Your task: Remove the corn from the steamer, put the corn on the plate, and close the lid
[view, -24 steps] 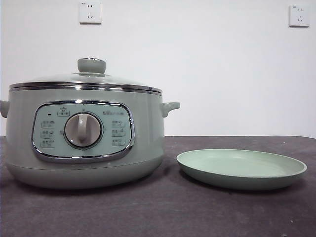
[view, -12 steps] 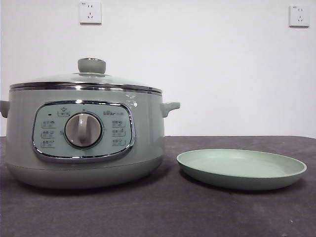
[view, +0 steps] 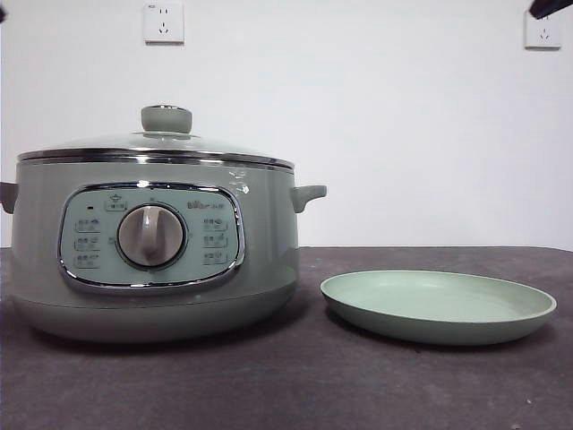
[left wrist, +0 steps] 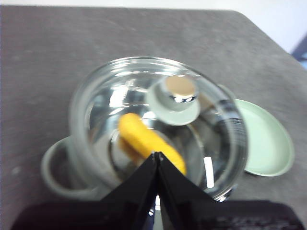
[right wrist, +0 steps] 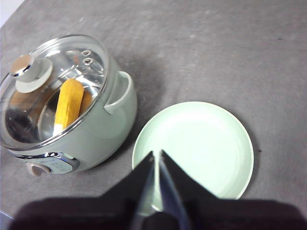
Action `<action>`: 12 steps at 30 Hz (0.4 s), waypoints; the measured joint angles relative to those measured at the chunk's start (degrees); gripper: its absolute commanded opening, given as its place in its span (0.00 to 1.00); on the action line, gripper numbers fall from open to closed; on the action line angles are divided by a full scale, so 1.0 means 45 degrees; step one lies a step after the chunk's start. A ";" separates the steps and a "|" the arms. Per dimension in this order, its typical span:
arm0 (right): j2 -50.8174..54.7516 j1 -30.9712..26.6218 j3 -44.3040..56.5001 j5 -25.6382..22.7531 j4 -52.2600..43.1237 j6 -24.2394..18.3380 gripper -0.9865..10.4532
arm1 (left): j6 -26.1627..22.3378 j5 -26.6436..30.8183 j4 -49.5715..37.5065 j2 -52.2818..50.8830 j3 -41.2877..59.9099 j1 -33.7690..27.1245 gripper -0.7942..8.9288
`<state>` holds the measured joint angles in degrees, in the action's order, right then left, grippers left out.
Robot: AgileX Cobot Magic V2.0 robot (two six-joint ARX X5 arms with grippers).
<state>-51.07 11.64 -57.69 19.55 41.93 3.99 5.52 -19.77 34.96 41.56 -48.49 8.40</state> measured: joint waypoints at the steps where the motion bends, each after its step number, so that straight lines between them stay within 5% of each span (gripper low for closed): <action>1: -0.0189 0.0000 -0.0107 -0.0005 -0.0029 -0.0087 0.31 | -0.0024 -0.0233 0.0010 0.0301 -0.0233 0.0000 0.11; 5: -0.0627 0.0000 -0.0155 -0.0015 -0.0049 -0.0189 0.37 | -0.0092 -0.0549 0.0005 0.1064 -0.0835 0.0000 0.46; 12: -0.1107 0.0000 -0.0155 -0.0015 -0.0126 -0.0223 0.37 | -0.0097 -0.0602 -0.0835 0.2079 -0.1248 0.0204 0.47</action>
<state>-56.05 11.64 -58.39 19.49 41.36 2.98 5.08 -22.48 31.20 50.92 -54.11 9.32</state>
